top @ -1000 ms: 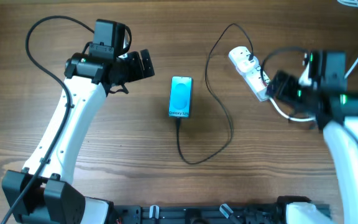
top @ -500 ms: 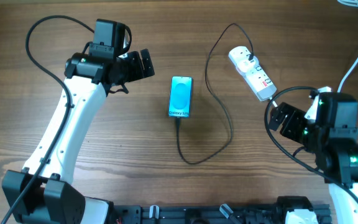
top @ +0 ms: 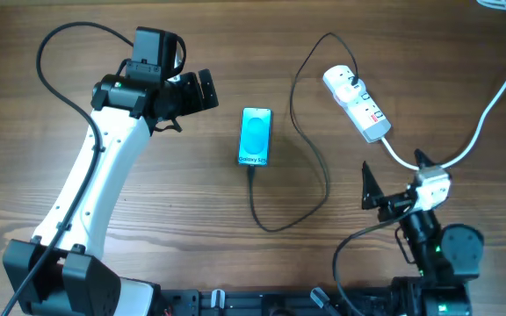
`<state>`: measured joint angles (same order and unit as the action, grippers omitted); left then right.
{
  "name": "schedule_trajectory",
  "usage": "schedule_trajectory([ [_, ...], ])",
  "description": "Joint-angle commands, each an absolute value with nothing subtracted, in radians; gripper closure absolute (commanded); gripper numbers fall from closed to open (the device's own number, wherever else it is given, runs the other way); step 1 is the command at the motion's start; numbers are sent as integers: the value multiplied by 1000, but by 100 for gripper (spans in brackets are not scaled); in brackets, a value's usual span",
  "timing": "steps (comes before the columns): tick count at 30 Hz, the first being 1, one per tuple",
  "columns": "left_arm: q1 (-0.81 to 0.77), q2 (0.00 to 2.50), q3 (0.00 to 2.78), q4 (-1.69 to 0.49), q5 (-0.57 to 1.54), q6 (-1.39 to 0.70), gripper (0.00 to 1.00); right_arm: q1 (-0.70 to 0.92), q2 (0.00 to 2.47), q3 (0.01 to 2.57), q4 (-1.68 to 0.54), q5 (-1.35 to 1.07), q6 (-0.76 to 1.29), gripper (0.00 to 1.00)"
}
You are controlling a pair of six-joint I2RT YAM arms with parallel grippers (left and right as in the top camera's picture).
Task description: Plug charger to phone and switch on socket
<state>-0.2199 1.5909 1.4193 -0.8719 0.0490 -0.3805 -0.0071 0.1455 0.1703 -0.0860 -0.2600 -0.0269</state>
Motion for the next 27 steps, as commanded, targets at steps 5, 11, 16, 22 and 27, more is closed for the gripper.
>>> schedule_trajectory([
  [5,-215,1593,1420,-873,35,-390,0,-26,26,9,9,-210,-49,0],
  [11,-215,1593,1420,-873,35,-390,0,-35,4,5,18,-154,-106,0],
  [16,-215,1593,1420,-873,35,-390,0,-35,4,5,3,-92,-102,0],
  [22,-215,1593,1420,-873,36,-390,0,-41,4,5,3,-98,31,0],
  [27,-215,1593,1420,-873,35,-390,0,-41,4,5,3,-101,29,0],
])
